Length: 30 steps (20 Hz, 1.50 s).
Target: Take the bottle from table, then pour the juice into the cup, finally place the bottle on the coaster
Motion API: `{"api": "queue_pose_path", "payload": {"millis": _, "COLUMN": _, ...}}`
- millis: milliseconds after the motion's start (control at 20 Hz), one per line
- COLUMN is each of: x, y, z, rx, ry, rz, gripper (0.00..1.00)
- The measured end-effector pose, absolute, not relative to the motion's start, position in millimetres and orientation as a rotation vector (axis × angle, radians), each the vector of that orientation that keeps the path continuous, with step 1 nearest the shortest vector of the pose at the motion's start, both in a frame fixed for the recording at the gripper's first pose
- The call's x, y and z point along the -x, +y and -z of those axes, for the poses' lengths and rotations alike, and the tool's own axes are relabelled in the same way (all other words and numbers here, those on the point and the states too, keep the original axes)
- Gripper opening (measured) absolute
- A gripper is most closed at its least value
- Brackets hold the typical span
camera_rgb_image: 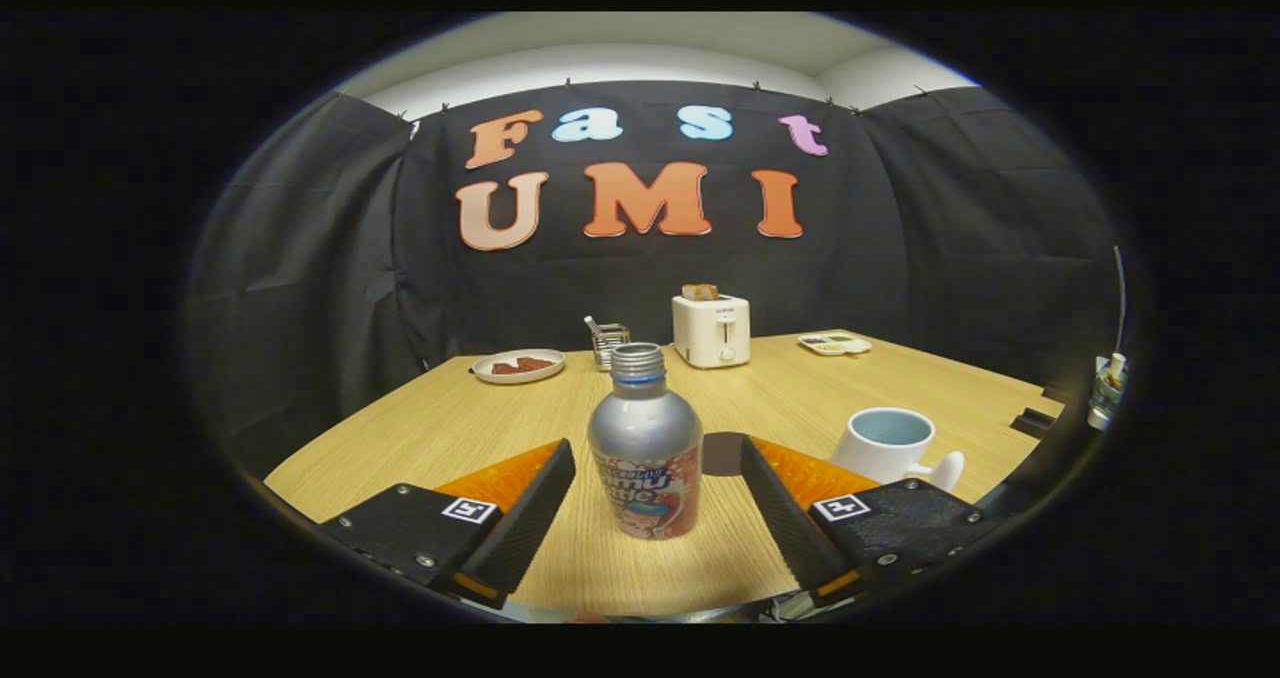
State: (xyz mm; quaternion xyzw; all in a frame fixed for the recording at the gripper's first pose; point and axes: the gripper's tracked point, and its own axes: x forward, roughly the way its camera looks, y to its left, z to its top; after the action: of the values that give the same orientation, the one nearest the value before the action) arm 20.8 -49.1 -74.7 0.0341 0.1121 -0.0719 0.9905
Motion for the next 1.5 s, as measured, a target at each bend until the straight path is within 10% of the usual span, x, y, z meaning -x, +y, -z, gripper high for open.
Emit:
{"api": "queue_pose_path", "payload": {"millis": 800, "x": -46, "y": -39, "z": 133, "rx": -0.016, "ry": 0.387, "rz": 0.11, "gripper": 0.99}}
{"api": "queue_pose_path", "payload": {"millis": 950, "x": -51, "y": -42, "z": 136, "rx": -0.04, "ry": 0.389, "rz": 0.109, "gripper": 0.79}}
{"api": "queue_pose_path", "payload": {"millis": 1500, "x": -46, "y": -45, "z": 108, "rx": -0.226, "ry": 0.338, "rz": 0.117, "gripper": 0.77}}
